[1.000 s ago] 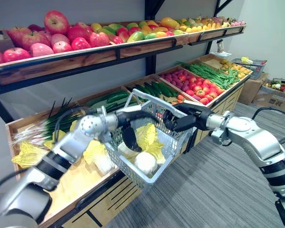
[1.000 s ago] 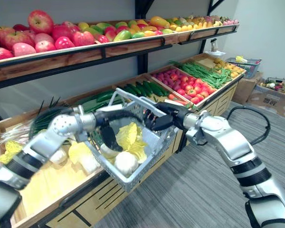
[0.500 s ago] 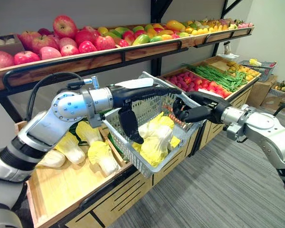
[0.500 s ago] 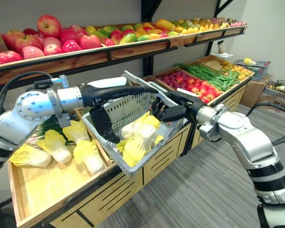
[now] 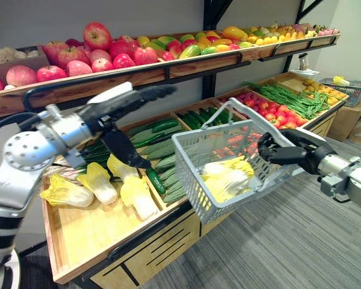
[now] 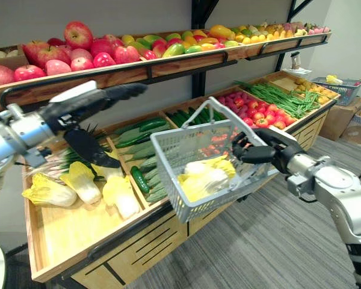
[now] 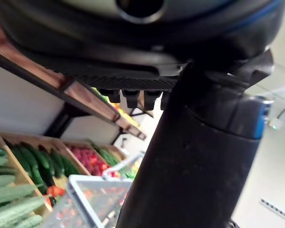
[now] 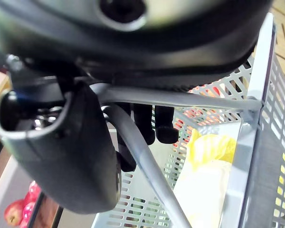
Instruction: Pick vegetable in the basket
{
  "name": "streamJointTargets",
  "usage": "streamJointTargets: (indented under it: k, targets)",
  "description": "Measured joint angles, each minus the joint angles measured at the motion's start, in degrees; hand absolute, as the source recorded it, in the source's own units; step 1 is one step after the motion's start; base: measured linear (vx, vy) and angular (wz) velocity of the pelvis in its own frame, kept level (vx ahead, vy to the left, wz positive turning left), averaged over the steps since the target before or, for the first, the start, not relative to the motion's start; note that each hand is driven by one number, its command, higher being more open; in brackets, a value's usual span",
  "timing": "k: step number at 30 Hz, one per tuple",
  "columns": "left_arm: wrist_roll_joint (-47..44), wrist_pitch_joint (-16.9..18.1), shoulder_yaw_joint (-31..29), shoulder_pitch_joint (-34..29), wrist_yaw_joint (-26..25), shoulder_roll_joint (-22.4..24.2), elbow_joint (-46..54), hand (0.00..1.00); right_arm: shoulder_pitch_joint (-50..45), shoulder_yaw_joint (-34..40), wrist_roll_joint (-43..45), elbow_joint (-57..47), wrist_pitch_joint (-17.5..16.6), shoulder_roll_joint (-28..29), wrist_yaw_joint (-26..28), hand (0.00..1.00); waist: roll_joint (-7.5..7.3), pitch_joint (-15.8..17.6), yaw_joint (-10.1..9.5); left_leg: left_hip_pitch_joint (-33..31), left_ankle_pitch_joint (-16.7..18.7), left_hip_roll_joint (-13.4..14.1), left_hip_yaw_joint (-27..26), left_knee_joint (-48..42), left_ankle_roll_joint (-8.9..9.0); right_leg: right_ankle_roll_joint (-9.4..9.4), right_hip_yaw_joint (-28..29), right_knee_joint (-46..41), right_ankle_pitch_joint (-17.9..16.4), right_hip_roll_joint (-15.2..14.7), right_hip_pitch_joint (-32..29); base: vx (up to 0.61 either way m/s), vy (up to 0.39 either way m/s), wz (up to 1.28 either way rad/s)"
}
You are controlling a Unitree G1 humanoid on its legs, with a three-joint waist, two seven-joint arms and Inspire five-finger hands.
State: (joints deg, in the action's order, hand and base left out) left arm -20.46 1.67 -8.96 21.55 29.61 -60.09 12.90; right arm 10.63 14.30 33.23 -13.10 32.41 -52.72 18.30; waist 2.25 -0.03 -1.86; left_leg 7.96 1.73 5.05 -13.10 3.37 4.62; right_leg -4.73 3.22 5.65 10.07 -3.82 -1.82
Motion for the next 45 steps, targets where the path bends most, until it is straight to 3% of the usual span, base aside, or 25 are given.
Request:
streamJointTargets:
  k: [6,11,15,21,25,29,33,37,43,45]
  targets:
    - [-0.1,0.1,-16.6,-15.8,-5.6,5.1,1.0,1.00,-9.2,9.3,-2.9,0.5,-1.6,3.7,-1.6,0.00,-0.05,-0.1,-0.67,-0.2,-0.1,0.1,1.6,0.3,0.03,0.09,-1.3,0.0,-0.3,0.0,0.3,0.00,-0.004,0.11]
    - [0.7,0.8,-30.8,-28.0,-11.3,15.9,-0.7,1.00,-14.3,15.3,-4.4,6.3,-1.7,7.8,-2.4,0.00,-1.20,-1.0,-0.94,-1.1,-0.3,-0.1,4.1,0.3,-0.26,0.04,-3.5,0.0,-0.9,-0.4,0.7,0.00,0.002,0.22]
    - [0.1,0.8,-37.0,-34.9,-16.3,25.0,-2.5,1.00,-16.7,18.1,-4.5,7.4,-1.7,12.2,-2.7,0.00,-1.27,-1.3,-1.32,-1.6,-0.4,-0.5,5.0,0.2,-0.47,-0.07,-4.4,0.0,-1.0,-0.9,0.8,0.00,0.007,0.14]
    - [-5.6,0.8,-44.8,-39.7,-26.2,39.6,-7.6,1.00,-19.4,21.3,-7.3,9.0,-1.8,22.3,-2.6,0.00,-1.29,-1.7,-1.55,-3.2,-0.3,-0.9,7.6,-1.1,-0.72,-0.09,-6.7,0.0,-1.4,-1.7,1.2,0.01,0.008,0.21]
    - [-10.9,0.9,-50.0,-40.4,-32.4,44.6,-14.6,1.00,-19.4,23.2,-10.9,10.5,-2.5,26.4,-5.4,0.00,-1.29,-1.8,-1.42,-3.2,0.3,-1.0,9.1,-1.8,-0.66,0.09,-8.2,0.1,-2.2,-2.0,2.6,0.00,0.009,0.19]
    - [-18.0,4.6,-58.0,-40.6,-38.3,48.3,-28.2,1.00,-19.6,24.7,-10.9,13.1,-3.9,31.6,-11.4,0.00,-1.84,-2.1,-1.19,-4.3,1.2,-1.0,10.5,-2.8,-0.76,-0.08,-9.5,0.3,-2.8,-2.2,2.9,-0.02,0.010,0.16]
    - [-18.5,7.1,-59.6,-42.7,-41.4,52.7,-35.7,1.00,-21.1,25.2,-10.5,18.1,-4.2,35.1,-19.2,0.00,-3.03,-2.5,-1.11,-4.8,1.2,-1.1,11.6,-3.0,-0.74,0.01,-10.7,0.2,-3.0,-2.3,2.9,0.01,-0.001,0.17]
    - [-20.6,7.1,-58.6,-42.7,-42.3,56.0,-42.5,1.00,-22.2,25.1,-10.3,26.3,-5.2,37.5,-21.9,0.00,-3.00,-2.4,-1.03,-5.3,1.3,-1.1,12.4,-3.6,-0.64,0.06,-11.3,0.2,-3.1,-2.4,2.9,0.02,-0.001,0.09]
    - [-33.5,7.0,-48.7,-41.6,-39.3,59.0,-53.8,1.00,-22.2,24.3,-2.9,44.3,-8.2,39.6,-25.3,0.00,-1.57,-1.4,-0.77,-5.6,1.4,-1.1,13.6,-3.7,-0.59,-0.01,-12.4,0.2,-3.6,-2.3,3.2,0.03,-0.006,0.10]
    - [-35.3,6.2,-42.9,-40.8,-37.5,60.8,-59.5,1.00,-20.8,24.3,-1.6,51.8,-10.2,39.9,-26.1,0.00,-0.10,-0.3,-0.68,-5.2,1.5,-1.1,13.6,-3.6,-0.54,-0.08,-12.4,0.2,-3.8,-2.3,3.2,0.07,0.002,0.01]
